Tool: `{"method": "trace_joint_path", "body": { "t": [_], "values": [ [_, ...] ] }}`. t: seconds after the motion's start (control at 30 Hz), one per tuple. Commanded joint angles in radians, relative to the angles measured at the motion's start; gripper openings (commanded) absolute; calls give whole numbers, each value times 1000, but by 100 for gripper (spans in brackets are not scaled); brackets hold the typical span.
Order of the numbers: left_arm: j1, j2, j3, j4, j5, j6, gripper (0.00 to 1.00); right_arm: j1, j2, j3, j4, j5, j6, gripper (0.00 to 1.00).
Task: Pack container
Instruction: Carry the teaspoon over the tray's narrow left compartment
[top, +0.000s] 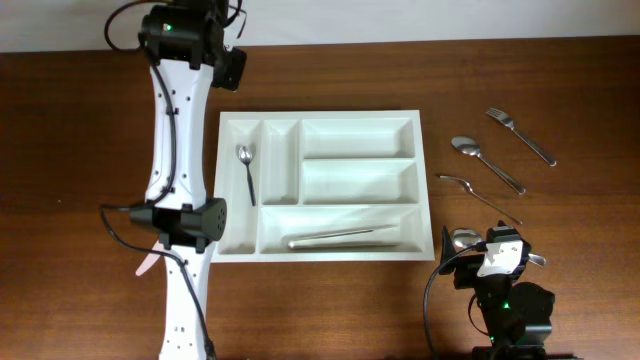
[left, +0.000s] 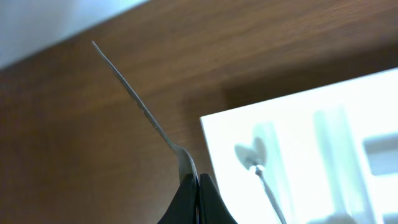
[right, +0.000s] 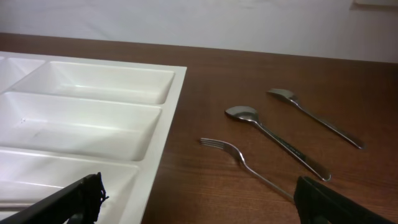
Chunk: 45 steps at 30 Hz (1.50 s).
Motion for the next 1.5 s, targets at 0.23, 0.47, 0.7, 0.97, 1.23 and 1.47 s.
{"method": "trace_joint_path", "body": {
  "t": [0.23, 0.47, 0.7, 0.97, 1.23, 1.47],
  "values": [
    [11, -110, -102, -1, 92, 76, 2, 9, -11, -9, 1, -8, -2, 99],
    [18, -180, -330, -1, 92, 75, 2, 9, -11, -9, 1, -8, -2, 99],
    [-5, -269, -568, -1, 116, 84, 2, 9, -11, -9, 1, -8, -2, 99],
    [-42, -310, -747, -1, 162, 129, 2, 9, -11, -9, 1, -8, -2, 99],
    [-76, -312, -912, -2, 175, 159, 2, 9, -11, -9, 1, -8, -2, 99],
    [-65, -312, -988, 22, 191, 197, 2, 9, -11, -9, 1, -8, -2, 99]
  ]
}}
